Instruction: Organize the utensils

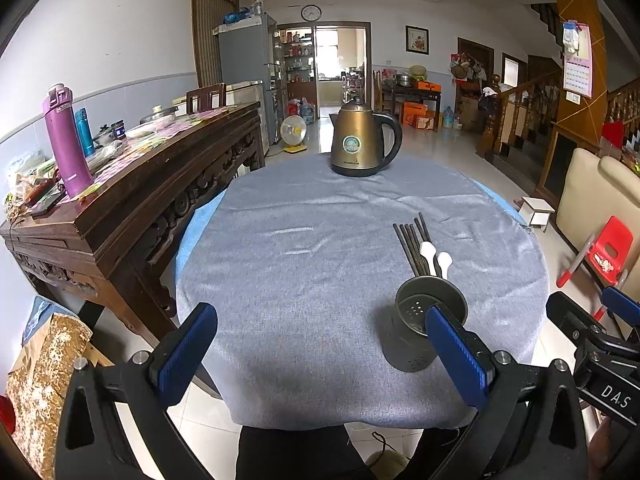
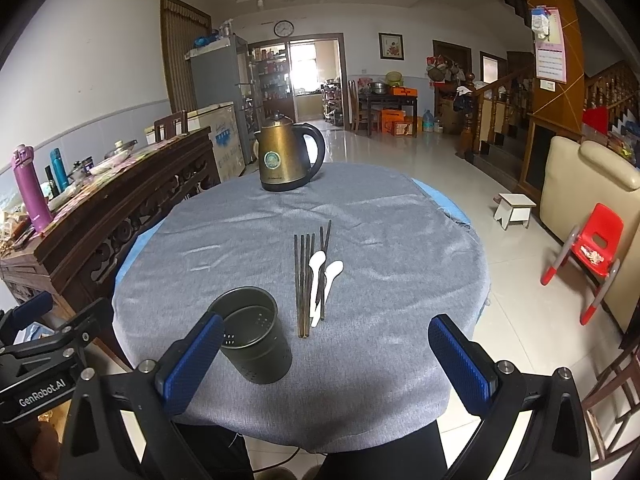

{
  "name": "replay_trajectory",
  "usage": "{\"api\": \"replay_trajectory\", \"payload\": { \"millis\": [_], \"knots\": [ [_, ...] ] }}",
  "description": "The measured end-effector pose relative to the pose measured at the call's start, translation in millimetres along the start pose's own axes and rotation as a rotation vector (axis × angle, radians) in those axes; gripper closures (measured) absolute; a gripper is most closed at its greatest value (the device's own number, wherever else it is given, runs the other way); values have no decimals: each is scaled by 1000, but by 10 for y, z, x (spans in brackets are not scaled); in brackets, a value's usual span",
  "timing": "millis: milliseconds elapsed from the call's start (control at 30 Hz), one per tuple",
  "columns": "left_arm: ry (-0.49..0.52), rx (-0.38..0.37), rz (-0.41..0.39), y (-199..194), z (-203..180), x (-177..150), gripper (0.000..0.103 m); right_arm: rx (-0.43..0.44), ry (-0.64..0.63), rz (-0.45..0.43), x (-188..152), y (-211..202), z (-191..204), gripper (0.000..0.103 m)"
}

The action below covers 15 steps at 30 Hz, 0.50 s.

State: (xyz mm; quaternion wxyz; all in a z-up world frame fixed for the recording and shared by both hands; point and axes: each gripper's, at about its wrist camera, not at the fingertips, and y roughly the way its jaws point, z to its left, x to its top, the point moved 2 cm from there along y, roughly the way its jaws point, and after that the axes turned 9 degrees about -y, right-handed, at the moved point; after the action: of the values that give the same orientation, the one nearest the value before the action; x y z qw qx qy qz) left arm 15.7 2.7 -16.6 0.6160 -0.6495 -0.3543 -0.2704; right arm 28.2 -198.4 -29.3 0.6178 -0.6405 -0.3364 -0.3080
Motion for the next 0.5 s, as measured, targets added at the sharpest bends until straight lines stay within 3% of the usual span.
{"api": "replay_trajectory", "payload": {
  "millis": [500],
  "knots": [
    [-1, 0, -2, -4, 13, 0, 0, 0, 5, -3, 0, -20, -6, 0]
  ]
}}
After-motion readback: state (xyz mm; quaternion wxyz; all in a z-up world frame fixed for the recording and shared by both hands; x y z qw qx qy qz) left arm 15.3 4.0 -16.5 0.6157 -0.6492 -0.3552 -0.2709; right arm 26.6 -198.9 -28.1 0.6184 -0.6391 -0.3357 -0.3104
